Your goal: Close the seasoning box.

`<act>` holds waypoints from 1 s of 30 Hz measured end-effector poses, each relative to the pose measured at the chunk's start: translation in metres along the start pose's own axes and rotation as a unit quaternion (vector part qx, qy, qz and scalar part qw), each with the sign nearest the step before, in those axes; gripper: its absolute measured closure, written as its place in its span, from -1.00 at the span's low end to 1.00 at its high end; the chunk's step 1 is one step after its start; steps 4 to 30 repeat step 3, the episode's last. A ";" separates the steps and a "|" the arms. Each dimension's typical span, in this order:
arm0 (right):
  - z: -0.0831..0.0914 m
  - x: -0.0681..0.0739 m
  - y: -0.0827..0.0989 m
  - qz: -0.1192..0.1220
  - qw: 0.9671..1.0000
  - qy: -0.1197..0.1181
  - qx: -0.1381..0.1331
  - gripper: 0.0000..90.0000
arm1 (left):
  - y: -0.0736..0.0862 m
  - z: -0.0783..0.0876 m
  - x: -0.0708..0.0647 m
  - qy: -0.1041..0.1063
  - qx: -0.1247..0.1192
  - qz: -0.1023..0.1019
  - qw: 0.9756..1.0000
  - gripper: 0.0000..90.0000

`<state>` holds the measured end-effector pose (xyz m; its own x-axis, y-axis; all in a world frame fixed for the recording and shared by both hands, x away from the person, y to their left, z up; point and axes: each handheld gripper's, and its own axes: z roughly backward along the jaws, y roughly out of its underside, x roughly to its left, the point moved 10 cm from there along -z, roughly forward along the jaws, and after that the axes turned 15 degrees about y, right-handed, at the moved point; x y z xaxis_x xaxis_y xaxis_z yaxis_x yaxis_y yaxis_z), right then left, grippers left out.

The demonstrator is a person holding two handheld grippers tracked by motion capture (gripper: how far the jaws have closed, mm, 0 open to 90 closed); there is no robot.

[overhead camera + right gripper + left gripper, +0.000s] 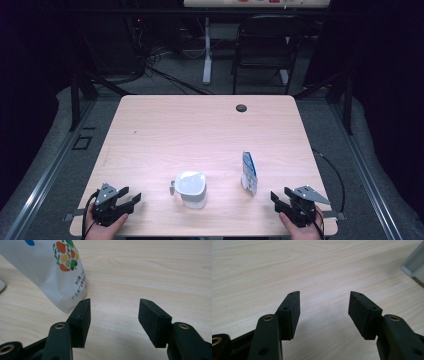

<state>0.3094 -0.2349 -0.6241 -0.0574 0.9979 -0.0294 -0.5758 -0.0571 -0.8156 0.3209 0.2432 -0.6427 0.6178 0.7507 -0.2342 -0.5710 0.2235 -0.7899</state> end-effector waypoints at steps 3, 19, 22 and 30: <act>-0.001 -0.001 0.000 -0.005 1.000 0.001 -0.002 -0.03 | -0.001 0.001 -0.001 0.002 -0.005 0.001 1.000 -0.05; -0.001 -0.001 0.000 -0.005 1.000 0.001 -0.002 -0.03 | -0.001 0.001 -0.001 0.002 -0.005 0.001 1.000 -0.05; -0.001 -0.001 0.000 -0.005 1.000 0.001 -0.002 -0.03 | -0.001 0.001 -0.001 0.002 -0.005 0.001 1.000 -0.05; -0.001 -0.001 0.000 -0.005 1.000 0.001 -0.002 -0.03 | -0.001 0.001 -0.001 0.002 -0.005 0.001 1.000 -0.05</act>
